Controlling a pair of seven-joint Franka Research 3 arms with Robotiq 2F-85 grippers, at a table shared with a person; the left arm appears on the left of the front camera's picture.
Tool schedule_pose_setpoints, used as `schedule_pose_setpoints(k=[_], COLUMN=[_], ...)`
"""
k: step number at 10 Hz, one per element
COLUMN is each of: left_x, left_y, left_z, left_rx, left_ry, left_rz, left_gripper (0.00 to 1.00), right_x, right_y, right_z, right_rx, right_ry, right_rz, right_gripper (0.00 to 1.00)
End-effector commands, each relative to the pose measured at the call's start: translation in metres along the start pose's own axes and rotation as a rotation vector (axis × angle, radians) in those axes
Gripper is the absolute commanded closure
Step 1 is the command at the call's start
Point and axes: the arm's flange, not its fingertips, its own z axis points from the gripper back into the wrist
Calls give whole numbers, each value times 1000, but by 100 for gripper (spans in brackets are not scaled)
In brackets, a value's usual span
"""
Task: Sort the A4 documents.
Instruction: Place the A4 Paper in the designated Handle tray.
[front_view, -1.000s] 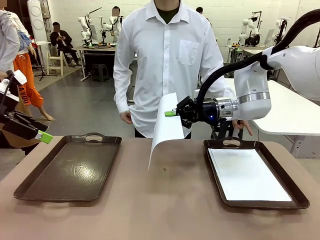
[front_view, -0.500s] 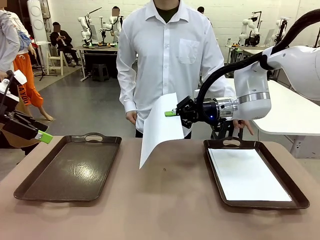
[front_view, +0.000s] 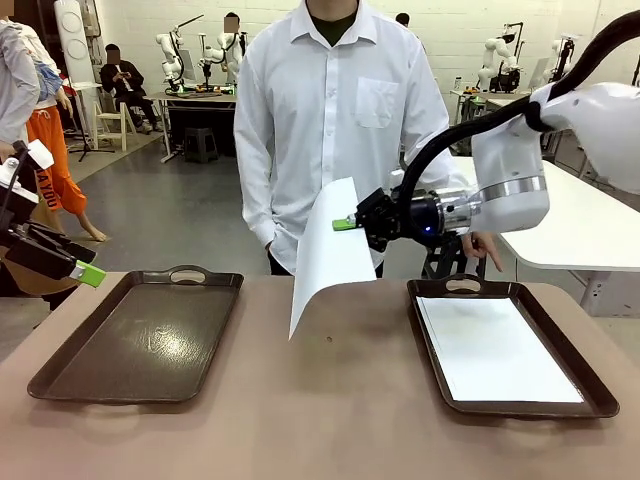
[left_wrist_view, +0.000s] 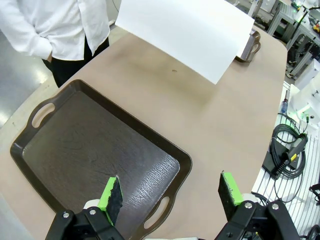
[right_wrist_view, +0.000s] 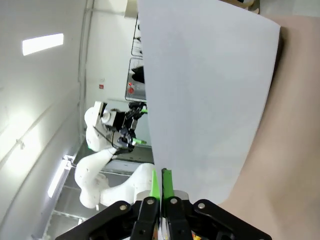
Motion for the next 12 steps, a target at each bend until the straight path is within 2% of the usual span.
schedule_pose_setpoints(k=[1,3,5,7,10,12], left_x=[-2,-2,-2,-2,-2,-2], left_y=[2,2,2,2,2,2], left_z=[-1,-1,-1,-1,-1,-1], left_rx=[-9,-9,-9,-9,-9,-9], left_ry=[-18,-18,-18,-18,-18,-18], left_rz=[-13,-13,-13,-13,-13,-13], left_gripper=[0,0,0,0,0,0], right_x=[-31,-45,-57,-67,-69,-66], right_y=[27,27,14,-1,-38,-65], right_z=[36,75,122,166,215,242], right_rx=[-67,-166,-333,-433,-544,-666], right_ry=[6,-9,52,88,97,108], right_rz=[98,70,-9,-98,-217,-263], right_gripper=[99,99,99,99,99,99])
